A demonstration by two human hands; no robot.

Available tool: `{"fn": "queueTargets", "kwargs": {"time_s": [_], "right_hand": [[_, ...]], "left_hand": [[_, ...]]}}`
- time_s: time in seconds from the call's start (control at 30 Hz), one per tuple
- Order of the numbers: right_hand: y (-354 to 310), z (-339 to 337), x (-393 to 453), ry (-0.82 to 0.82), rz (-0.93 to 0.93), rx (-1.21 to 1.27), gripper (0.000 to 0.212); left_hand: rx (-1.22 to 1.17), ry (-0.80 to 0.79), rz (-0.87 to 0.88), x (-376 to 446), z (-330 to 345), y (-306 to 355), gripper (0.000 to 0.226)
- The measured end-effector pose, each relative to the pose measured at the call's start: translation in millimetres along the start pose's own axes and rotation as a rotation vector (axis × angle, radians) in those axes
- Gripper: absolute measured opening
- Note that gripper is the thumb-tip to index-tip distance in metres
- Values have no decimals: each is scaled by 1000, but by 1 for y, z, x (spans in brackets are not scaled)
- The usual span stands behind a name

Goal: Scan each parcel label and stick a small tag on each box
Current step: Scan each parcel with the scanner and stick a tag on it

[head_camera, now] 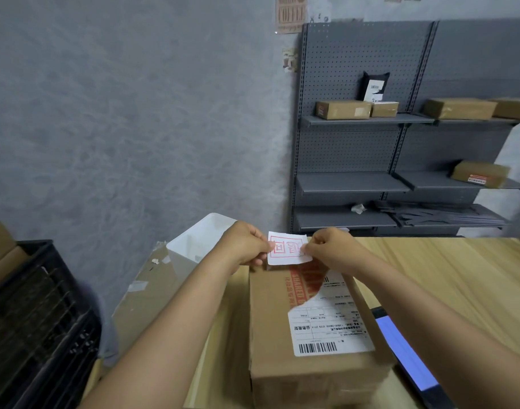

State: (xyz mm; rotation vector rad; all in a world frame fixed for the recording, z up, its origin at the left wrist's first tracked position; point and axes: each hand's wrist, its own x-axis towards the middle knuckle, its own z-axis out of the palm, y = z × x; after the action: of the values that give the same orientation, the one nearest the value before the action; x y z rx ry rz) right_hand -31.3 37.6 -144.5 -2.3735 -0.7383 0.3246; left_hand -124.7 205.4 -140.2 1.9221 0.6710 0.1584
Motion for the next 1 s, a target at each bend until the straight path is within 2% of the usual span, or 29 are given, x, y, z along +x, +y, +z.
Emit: {"fn": "queueTargets", "kwargs": {"time_s": [0.27, 0.5, 0.67, 1.0], "right_hand": [[-2, 16, 1, 25, -21, -217, 25], [0, 27, -4, 129, -85, -338, 27], [2, 26, -3, 128, -73, -323, 31], [7, 28, -2, 171, -78, -259, 23]], "left_hand": [[148, 66, 16, 0, 8, -8, 21], [211, 73, 52, -1, 11, -13, 29], [208, 72, 51, -3, 13, -13, 27], [277, 96, 132, -16, 15, -17, 22]]}}
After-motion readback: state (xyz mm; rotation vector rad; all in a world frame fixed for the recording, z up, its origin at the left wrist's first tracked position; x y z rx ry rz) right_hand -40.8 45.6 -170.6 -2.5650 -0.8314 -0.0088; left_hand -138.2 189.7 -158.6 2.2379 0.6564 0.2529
